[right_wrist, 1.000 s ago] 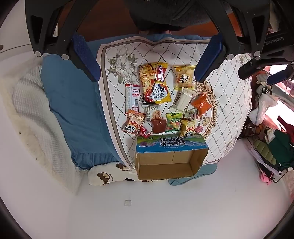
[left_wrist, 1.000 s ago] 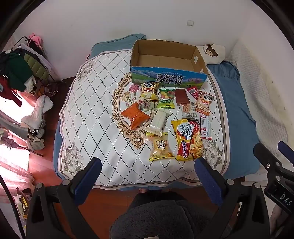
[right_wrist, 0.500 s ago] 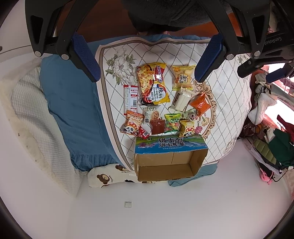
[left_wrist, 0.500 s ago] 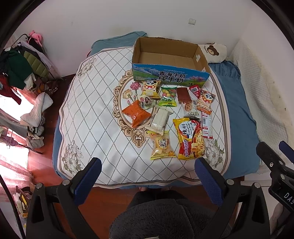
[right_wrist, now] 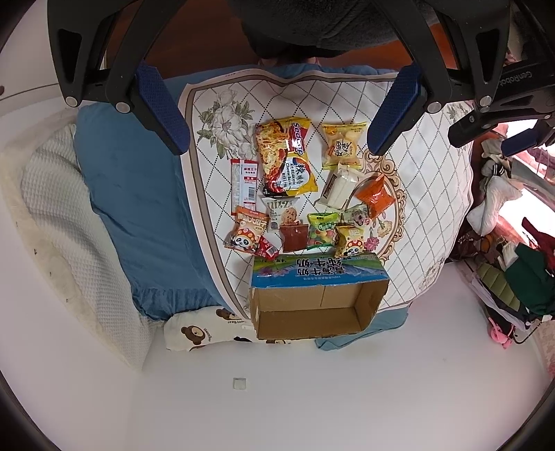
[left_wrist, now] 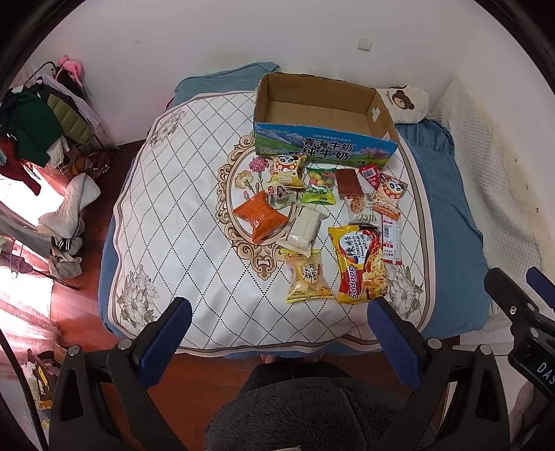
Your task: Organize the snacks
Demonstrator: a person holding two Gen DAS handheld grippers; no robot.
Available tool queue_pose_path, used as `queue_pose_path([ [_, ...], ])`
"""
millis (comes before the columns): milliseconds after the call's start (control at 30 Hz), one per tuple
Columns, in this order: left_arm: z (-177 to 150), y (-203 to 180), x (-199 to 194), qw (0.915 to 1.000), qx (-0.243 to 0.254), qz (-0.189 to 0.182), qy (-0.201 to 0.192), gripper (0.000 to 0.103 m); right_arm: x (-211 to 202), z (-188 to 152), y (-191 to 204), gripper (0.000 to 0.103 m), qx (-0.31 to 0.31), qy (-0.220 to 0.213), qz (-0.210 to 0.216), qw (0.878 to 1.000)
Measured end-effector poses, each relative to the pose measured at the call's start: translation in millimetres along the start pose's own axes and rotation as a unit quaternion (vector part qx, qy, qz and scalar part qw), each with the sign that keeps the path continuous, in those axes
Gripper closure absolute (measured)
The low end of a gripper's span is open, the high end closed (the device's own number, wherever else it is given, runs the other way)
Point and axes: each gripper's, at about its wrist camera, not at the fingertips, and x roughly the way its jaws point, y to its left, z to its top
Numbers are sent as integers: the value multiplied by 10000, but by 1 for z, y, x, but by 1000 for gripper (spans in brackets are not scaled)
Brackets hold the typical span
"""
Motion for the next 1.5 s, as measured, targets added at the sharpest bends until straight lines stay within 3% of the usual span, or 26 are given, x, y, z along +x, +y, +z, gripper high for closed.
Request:
queue_pose_path([
  [1500, 4, 5, -7, 9999, -14, 62, -123, 0, -4, 6, 3, 0, -26, -55, 115, 9999],
])
